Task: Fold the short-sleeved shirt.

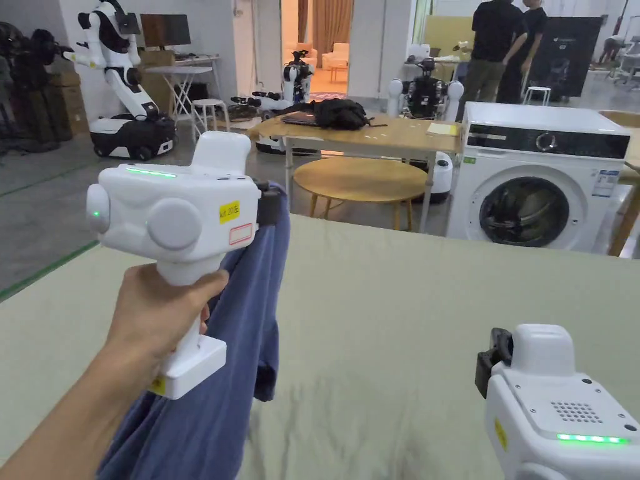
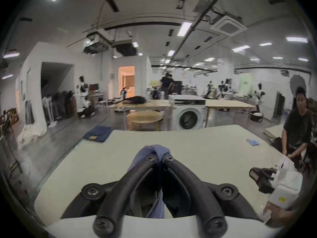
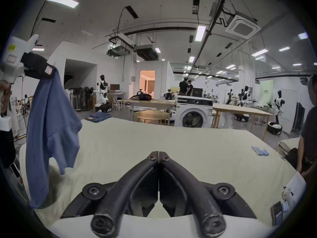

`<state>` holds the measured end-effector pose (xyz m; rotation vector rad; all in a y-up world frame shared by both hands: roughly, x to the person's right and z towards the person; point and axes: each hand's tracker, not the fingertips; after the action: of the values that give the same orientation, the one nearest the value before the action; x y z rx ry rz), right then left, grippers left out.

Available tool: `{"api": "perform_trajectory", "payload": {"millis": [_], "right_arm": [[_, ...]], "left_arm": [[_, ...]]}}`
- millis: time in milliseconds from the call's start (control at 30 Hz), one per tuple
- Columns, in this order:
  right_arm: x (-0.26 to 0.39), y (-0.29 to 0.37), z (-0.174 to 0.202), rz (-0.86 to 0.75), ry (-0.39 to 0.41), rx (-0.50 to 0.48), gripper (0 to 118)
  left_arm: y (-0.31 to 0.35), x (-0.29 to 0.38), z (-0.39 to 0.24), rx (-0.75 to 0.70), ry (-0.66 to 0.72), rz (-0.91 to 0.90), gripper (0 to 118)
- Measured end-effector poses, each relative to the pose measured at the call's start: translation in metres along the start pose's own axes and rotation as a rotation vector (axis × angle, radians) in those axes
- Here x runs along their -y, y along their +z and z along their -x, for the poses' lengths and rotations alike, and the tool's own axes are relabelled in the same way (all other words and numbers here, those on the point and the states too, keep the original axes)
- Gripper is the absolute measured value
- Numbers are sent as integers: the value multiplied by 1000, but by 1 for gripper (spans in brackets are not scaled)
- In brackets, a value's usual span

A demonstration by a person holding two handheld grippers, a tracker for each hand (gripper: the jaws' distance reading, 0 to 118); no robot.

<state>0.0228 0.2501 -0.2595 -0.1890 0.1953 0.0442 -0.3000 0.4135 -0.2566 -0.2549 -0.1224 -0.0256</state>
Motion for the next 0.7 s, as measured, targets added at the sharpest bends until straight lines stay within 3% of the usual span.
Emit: {"api": "perform_trajectory", "payload": {"millis": [367, 467, 633, 700], "right_arm": [[9, 43, -98, 9, 15, 216, 0], [16, 52, -118, 25, 14, 248, 0], [27, 61, -137, 66, -2, 286, 0], [30, 62, -140, 75, -8, 289, 0]], "left_arm": [[-103, 47, -200, 438, -54, 132, 0], [-121, 85, -239, 468, -88, 218, 0], [-136, 145, -267, 551, -22, 370, 0], [-133, 155, -266, 547, 1, 368, 20]]}}
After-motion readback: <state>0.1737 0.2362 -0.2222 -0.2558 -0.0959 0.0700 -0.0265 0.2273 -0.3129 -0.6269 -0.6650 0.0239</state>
